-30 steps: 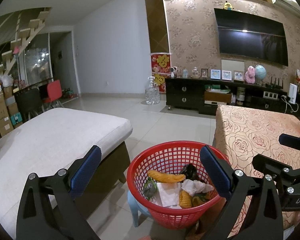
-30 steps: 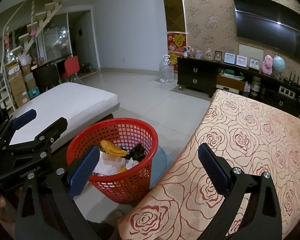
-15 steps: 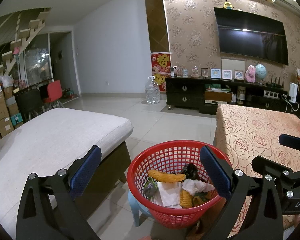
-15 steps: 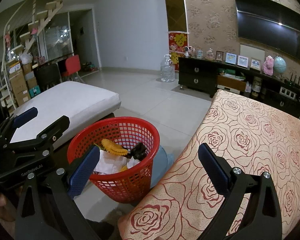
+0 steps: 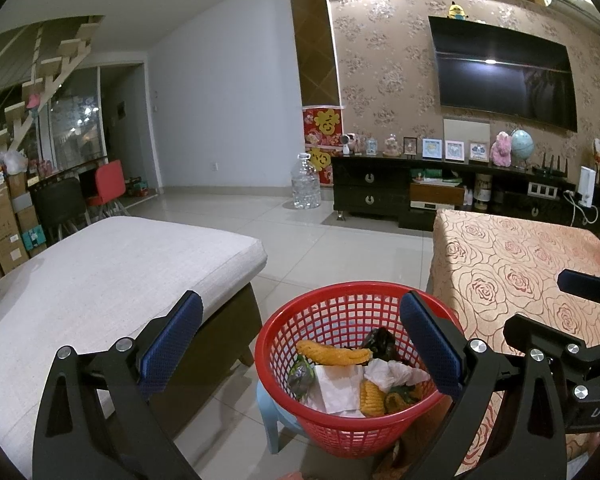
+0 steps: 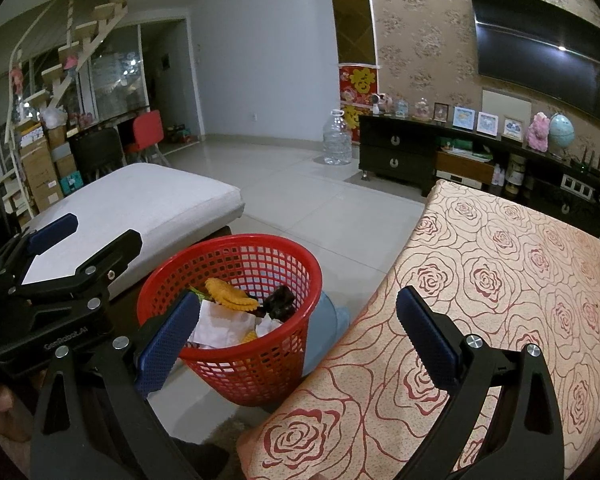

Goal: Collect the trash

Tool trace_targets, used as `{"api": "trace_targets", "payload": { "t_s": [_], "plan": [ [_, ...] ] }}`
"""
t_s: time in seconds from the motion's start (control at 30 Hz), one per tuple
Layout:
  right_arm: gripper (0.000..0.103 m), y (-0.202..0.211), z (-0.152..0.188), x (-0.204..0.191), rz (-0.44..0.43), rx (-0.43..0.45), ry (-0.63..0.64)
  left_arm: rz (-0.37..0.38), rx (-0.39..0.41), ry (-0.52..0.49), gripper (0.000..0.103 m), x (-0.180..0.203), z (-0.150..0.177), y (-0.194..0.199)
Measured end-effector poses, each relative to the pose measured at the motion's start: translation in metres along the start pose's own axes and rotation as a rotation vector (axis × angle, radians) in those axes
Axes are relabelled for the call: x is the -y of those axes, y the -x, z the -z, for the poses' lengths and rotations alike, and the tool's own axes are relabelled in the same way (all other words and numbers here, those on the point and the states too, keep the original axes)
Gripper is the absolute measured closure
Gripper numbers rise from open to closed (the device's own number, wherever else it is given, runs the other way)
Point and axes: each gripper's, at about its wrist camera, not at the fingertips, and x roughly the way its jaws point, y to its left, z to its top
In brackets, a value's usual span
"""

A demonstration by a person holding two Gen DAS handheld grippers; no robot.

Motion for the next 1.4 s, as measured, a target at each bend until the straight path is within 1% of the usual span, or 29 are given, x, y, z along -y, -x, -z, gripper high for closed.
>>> {"api": "trace_targets", "payload": {
  "t_s": [0.57,0.9,1.07,1.23,1.33,1.4],
  "plan": [
    [0.007,0.000,0.000,0.000,-0.001,-0.001,-0.001,0.002,-0.002,0.001,0.008,0.000,-0.001,0.000],
    [0.007,0.000,0.001,-0.001,-0.001,-0.003,0.000,0.007,-0.005,0.016,0.008,-0.001,0.006,0.000],
    [0.007,0.003,0.006,0.000,0.005,-0.010,-0.009,0.032,0.000,0.024,0.008,-0.001,0.006,0.005],
    [0.007,0.007,0.013,0.015,0.023,-0.023,-0.041,0.057,0.001,0.018,0.008,0.002,0.006,0.007],
    [0.007,0.017,0.018,0.035,0.066,-0.022,-0.063,0.104,-0.029,0.060,0.008,0.001,0.005,0.004],
    [0.007,0.026,0.024,0.061,0.122,-0.028,-0.093,0.125,-0.041,0.084,0.008,0.003,0.003,0.002]
  ]
}}
